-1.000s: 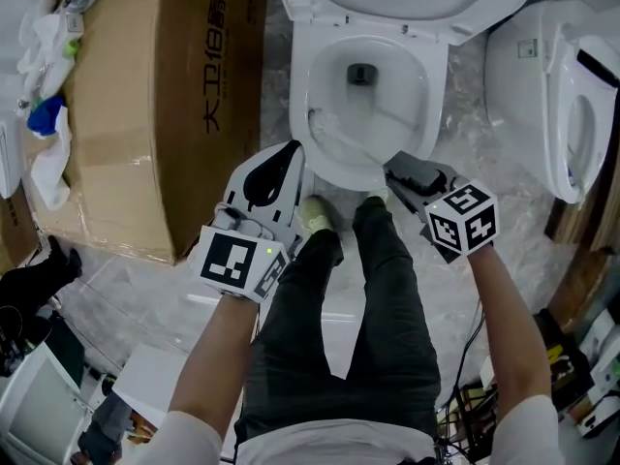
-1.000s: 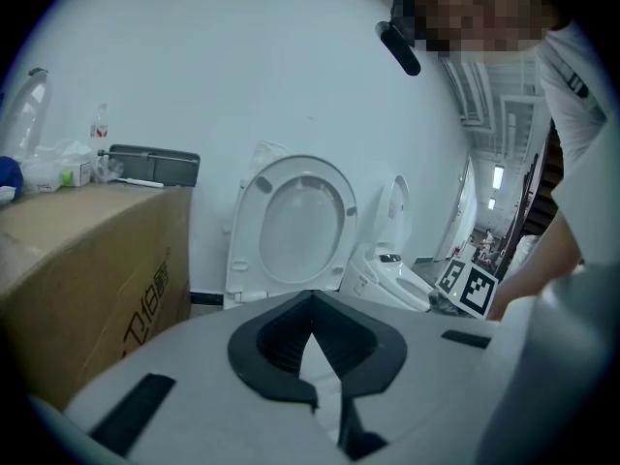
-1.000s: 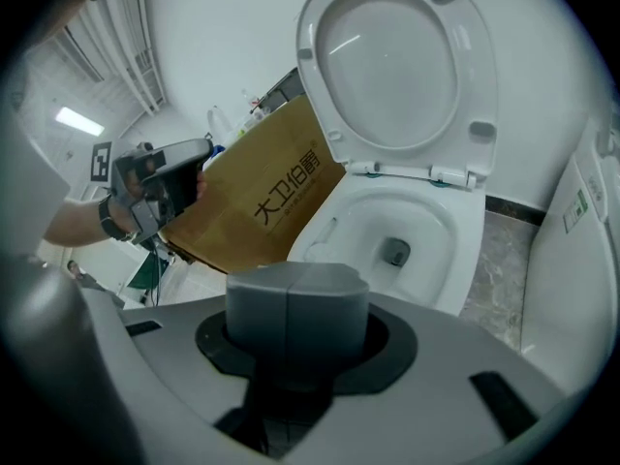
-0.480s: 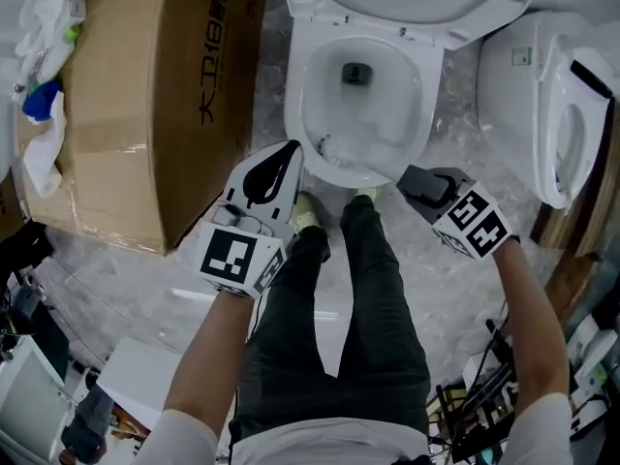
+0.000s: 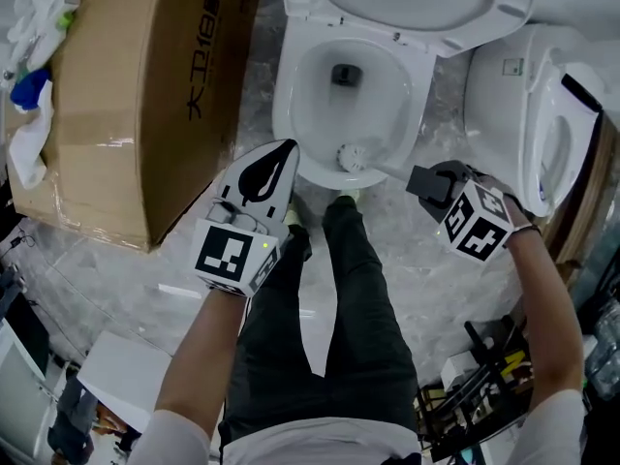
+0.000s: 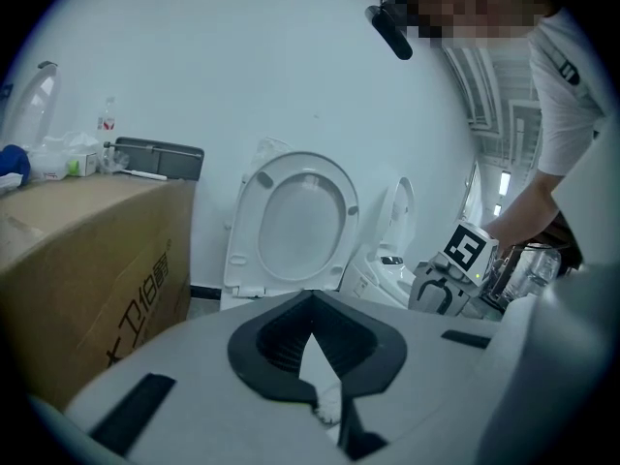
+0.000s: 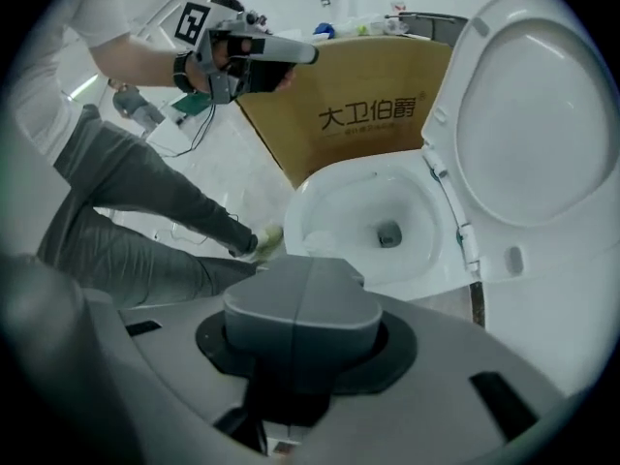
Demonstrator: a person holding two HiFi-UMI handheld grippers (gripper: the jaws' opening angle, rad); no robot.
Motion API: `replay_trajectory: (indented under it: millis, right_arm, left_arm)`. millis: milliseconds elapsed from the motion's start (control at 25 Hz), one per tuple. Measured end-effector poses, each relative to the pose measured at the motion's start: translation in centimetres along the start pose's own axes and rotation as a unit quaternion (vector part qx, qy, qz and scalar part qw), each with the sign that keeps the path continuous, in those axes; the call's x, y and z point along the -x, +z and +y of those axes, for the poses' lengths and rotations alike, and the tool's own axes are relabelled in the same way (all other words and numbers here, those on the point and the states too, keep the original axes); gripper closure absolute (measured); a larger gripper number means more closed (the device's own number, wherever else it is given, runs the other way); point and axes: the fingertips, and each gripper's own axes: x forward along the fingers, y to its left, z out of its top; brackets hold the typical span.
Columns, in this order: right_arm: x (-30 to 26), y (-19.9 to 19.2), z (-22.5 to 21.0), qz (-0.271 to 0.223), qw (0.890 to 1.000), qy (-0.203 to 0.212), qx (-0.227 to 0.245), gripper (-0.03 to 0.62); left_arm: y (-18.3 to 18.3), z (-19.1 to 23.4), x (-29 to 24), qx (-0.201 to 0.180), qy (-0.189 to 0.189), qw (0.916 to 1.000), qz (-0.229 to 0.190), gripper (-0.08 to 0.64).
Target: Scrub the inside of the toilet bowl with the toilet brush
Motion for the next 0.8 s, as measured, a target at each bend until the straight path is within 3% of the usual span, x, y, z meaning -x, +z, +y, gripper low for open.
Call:
replay_trajectory:
  millis: [360,800]
  right_arm:
    - [1.2,-0.3,-1.9,0.098,0.983,-0.044,0.145,0.434]
    - [1.8,0.6,-4.0,0.162,0.965,-0.077,0.191,0.434]
  left_arm:
    - [-0.4,0.1,-0.1,0.009,0.006,0.9999,-0.003,0.552]
    - [-0.8,0.9,0.3,0.004,0.014,0.9999,-0.002,0.552]
